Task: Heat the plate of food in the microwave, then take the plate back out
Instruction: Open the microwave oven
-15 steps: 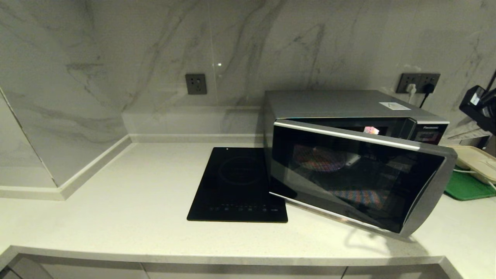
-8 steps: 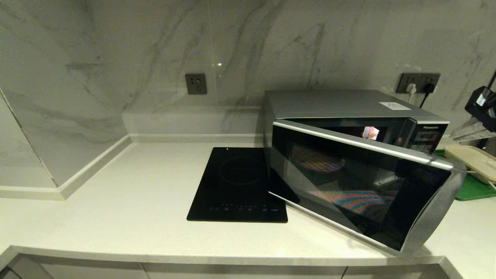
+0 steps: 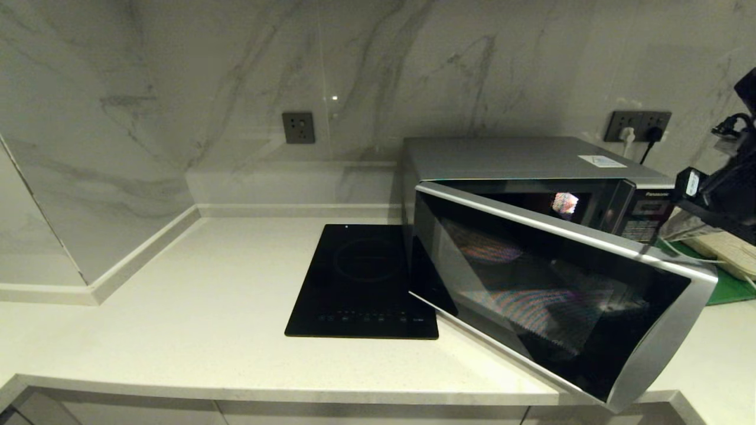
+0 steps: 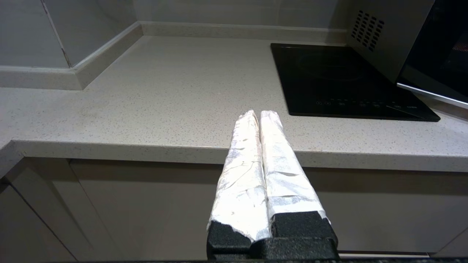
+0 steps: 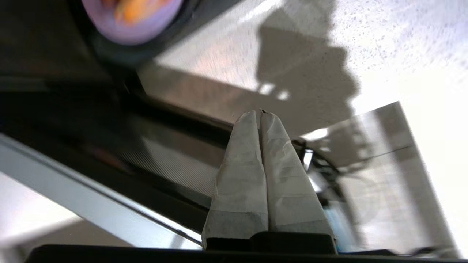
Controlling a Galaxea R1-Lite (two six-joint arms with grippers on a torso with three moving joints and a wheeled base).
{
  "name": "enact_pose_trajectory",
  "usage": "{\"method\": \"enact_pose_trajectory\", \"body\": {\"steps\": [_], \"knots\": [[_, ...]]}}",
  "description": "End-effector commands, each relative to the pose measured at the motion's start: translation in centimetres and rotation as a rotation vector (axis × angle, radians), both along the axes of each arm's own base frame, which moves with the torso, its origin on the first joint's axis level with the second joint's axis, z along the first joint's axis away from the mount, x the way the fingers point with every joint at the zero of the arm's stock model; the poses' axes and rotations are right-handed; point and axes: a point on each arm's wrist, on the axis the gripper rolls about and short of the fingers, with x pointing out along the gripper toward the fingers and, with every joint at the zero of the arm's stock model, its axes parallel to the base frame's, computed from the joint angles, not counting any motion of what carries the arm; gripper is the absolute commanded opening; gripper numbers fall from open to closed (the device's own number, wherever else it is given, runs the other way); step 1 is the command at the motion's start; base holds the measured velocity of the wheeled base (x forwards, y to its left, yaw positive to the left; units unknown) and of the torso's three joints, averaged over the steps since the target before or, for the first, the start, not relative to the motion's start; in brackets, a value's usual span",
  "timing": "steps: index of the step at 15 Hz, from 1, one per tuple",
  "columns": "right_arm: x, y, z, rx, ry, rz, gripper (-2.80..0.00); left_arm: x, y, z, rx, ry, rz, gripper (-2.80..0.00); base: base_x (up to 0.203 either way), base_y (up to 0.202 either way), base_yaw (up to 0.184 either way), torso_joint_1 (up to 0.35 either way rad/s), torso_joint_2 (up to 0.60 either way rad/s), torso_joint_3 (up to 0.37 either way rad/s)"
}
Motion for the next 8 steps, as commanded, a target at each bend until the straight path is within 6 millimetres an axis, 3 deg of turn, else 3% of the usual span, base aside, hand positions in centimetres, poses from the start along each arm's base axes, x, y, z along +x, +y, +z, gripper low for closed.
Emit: {"method": "enact_pose_trajectory", "body": {"steps": [1, 8], "knots": [[-1.0, 1.3, 0.3, -0.037, -0.002, 0.111, -2.8, 0.0, 0.0, 0.0, -0.001, 0.0, 0.0, -2.8, 0.0, 0.0, 0.0, 0.0, 0.0, 0.0], [-4.8, 7.0, 0.6, -0.095, -0.024, 0.481, -2.8, 0.0, 0.0, 0.0, -0.001, 0.0, 0.0, -2.8, 0.0, 0.0, 0.0, 0.0, 0.0, 0.0]]}}
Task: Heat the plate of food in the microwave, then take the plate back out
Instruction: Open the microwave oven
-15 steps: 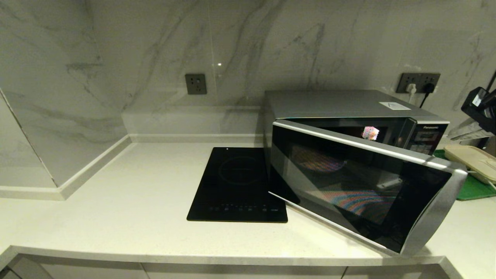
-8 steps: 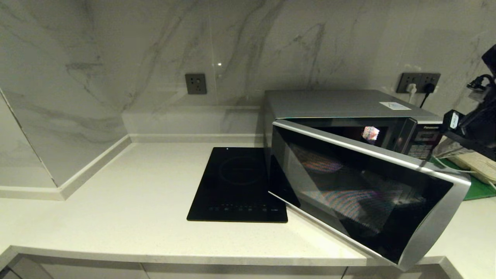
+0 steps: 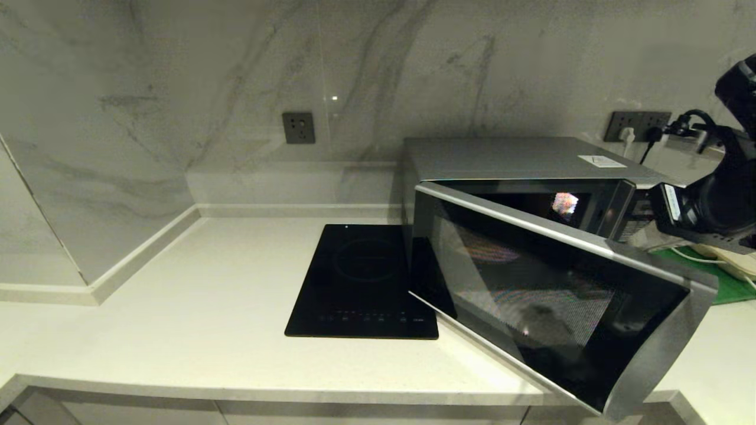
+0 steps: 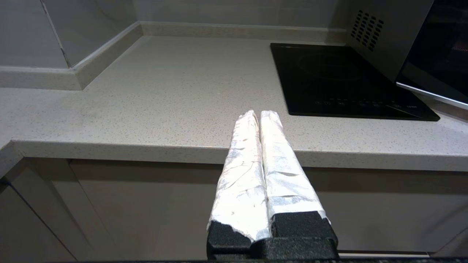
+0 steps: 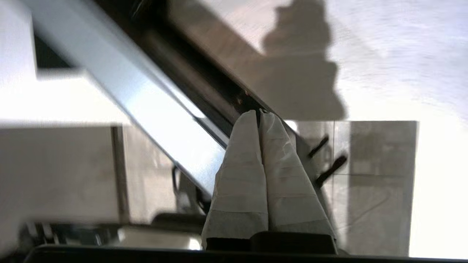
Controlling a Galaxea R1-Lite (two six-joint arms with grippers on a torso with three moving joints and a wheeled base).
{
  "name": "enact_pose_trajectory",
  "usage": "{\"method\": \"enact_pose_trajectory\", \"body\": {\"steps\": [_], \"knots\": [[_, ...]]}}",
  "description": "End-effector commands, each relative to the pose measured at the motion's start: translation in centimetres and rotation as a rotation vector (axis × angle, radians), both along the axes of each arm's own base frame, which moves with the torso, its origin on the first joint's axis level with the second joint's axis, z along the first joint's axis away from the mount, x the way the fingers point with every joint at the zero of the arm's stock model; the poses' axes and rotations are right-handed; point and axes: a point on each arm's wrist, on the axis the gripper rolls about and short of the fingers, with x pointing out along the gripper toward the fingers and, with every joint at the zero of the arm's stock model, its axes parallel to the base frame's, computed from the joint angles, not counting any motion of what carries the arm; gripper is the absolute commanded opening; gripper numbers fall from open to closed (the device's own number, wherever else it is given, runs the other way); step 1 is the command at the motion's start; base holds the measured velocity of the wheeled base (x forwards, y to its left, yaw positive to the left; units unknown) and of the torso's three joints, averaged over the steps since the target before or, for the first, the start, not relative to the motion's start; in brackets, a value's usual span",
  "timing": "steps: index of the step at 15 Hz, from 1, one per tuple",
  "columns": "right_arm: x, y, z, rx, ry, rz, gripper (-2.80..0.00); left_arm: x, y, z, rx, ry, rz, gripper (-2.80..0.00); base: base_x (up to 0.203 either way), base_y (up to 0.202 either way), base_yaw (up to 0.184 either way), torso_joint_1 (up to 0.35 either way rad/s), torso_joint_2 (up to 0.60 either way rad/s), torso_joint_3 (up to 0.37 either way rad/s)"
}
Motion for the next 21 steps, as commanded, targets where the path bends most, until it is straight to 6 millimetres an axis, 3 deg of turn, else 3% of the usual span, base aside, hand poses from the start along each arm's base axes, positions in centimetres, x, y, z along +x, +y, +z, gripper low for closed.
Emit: {"method": "enact_pose_trajectory", "body": {"steps": [1, 6, 10, 13, 18, 21], "knots": [[-2.4, 2.4, 0.4, -0.009, -0.011, 0.139, -2.8, 0.0, 0.0, 0.0, -0.001, -0.001, 0.001, -2.8, 0.0, 0.0, 0.0, 0.0, 0.0, 0.0], [-5.3, 5.7, 0.9, -0.004, -0.037, 0.323, -2.8, 0.0, 0.0, 0.0, 0.0, -0.001, 0.001, -2.8, 0.0, 0.0, 0.0, 0.0, 0.0, 0.0], [-5.4, 6.0, 0.6, -0.01, -0.024, 0.339, -2.8, 0.0, 0.0, 0.0, -0.001, -0.001, 0.001, -2.8, 0.0, 0.0, 0.0, 0.0, 0.0, 0.0], [-5.7, 7.3, 0.4, -0.016, -0.022, 0.402, -2.8, 0.0, 0.0, 0.0, -0.001, -0.001, 0.001, -2.8, 0.0, 0.0, 0.0, 0.0, 0.0, 0.0], [-5.2, 13.3, -1.1, -0.037, -0.054, 0.572, -2.8, 0.0, 0.0, 0.0, -0.001, -0.001, 0.001, -2.8, 0.0, 0.0, 0.0, 0.0, 0.0, 0.0], [-5.2, 15.4, -1.5, -0.046, -0.056, 0.618, -2.8, 0.0, 0.0, 0.0, -0.001, -0.001, 0.001, -2.8, 0.0, 0.0, 0.0, 0.0, 0.0, 0.0]]}}
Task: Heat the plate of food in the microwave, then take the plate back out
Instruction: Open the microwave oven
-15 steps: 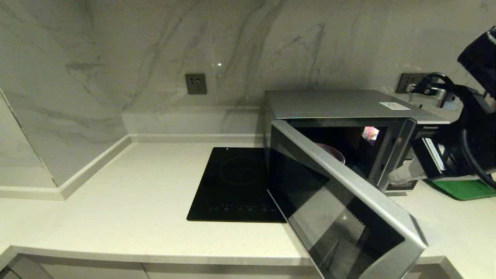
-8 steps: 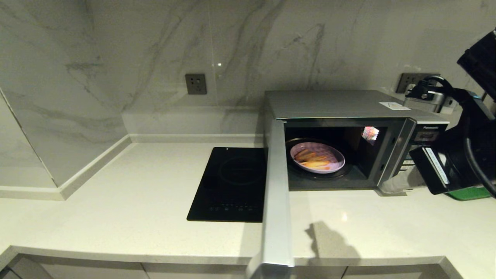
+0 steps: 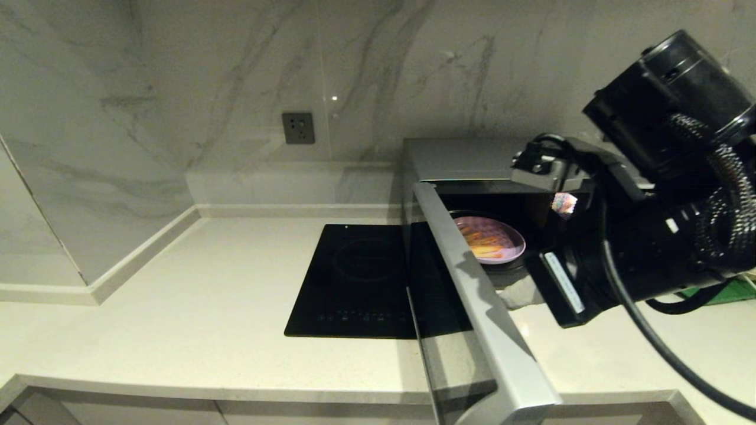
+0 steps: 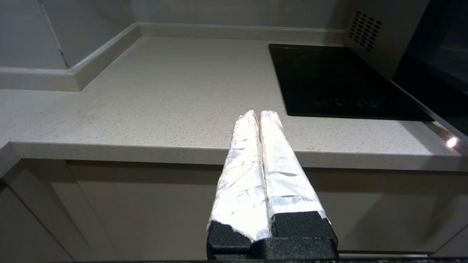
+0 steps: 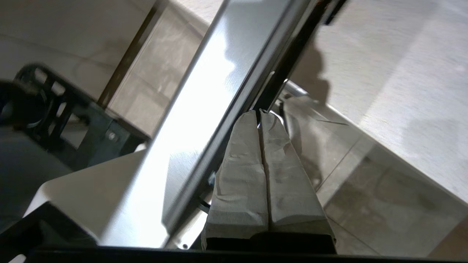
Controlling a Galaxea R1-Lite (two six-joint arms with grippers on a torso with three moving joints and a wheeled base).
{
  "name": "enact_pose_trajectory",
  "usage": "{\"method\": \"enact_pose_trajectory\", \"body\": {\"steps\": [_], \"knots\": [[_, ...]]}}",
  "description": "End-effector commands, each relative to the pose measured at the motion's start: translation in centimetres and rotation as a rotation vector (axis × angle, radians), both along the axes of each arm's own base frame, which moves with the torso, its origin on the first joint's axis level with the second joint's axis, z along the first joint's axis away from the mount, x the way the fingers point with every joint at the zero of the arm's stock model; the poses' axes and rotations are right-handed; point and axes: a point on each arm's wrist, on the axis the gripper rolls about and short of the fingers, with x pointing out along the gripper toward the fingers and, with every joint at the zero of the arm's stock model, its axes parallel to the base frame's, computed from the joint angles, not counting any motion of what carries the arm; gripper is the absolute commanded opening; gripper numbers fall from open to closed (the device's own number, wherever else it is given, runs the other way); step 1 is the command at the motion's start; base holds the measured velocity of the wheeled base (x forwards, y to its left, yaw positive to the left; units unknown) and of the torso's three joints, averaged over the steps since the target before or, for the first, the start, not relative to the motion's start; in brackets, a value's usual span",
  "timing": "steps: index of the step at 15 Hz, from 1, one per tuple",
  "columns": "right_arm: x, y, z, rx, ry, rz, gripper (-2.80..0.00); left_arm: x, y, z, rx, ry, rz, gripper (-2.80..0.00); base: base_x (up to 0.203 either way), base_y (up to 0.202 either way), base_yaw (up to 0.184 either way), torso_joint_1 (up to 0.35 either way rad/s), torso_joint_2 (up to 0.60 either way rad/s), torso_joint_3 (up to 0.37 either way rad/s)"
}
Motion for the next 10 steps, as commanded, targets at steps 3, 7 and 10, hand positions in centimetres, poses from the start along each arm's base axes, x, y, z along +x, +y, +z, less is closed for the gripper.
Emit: {"method": "enact_pose_trajectory", "body": {"steps": [3, 7, 10], "knots": [[-0.2, 2.1, -1.0, -0.026, 0.029, 0.055, -2.8, 0.0, 0.0, 0.0, -0.001, 0.0, 0.001, -2.8, 0.0, 0.0, 0.0, 0.0, 0.0, 0.0], [-0.3, 2.5, -1.2, -0.031, 0.032, 0.068, -2.8, 0.0, 0.0, 0.0, -0.001, 0.0, 0.001, -2.8, 0.0, 0.0, 0.0, 0.0, 0.0, 0.0], [-0.4, 3.2, -1.2, -0.031, 0.027, 0.085, -2.8, 0.0, 0.0, 0.0, -0.001, 0.0, 0.001, -2.8, 0.0, 0.0, 0.0, 0.0, 0.0, 0.0]]}}
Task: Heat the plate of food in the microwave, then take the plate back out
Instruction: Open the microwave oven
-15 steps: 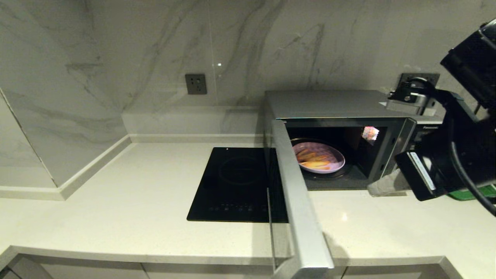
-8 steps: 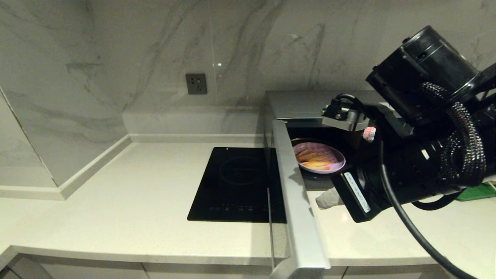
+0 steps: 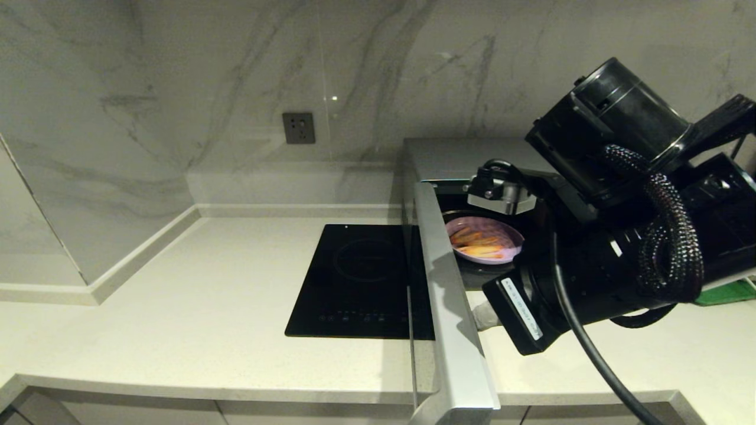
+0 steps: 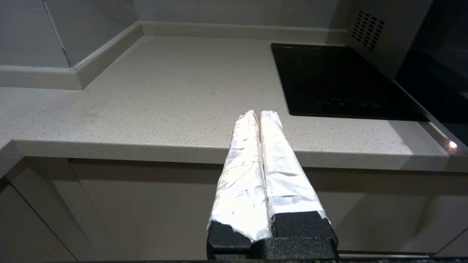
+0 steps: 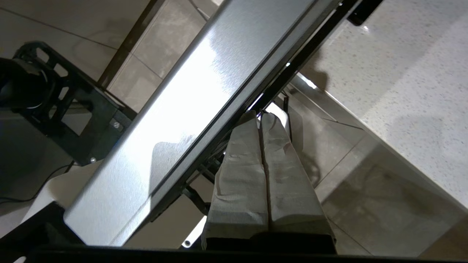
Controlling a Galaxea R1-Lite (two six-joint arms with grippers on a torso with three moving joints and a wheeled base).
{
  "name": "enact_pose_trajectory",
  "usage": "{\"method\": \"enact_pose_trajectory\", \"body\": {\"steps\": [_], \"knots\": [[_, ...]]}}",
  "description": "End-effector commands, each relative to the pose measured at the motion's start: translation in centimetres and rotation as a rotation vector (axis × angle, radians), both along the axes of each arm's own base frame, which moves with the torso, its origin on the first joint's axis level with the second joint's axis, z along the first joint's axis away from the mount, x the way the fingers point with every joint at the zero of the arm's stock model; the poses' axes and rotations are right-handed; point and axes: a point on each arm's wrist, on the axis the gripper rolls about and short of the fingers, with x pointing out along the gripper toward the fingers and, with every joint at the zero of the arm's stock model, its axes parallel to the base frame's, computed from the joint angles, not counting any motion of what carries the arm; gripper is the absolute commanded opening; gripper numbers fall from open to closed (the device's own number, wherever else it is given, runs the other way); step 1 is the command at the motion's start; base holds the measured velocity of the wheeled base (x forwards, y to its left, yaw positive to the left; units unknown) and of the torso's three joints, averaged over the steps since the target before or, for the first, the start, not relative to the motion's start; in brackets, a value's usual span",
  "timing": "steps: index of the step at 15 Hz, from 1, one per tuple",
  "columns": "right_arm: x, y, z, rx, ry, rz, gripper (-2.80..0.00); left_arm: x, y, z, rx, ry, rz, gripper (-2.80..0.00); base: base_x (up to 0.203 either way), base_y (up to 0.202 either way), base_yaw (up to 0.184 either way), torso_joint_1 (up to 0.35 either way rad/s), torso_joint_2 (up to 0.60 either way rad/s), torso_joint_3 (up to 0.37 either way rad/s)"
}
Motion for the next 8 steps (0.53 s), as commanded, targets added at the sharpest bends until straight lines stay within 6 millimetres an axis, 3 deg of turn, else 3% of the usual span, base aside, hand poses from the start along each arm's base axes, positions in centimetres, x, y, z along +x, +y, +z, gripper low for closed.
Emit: {"method": "enact_pose_trajectory", "body": {"steps": [1, 8], "knots": [[-0.04, 0.59, -0.19, -0.007, 0.005, 0.012, -2.8, 0.0, 0.0, 0.0, 0.001, 0.0, 0.0, -2.8, 0.0, 0.0, 0.0, 0.0, 0.0, 0.0], [-0.05, 0.55, -0.12, -0.017, -0.01, -0.038, -2.8, 0.0, 0.0, 0.0, 0.001, 0.0, 0.0, -2.8, 0.0, 0.0, 0.0, 0.0, 0.0, 0.0]]}}
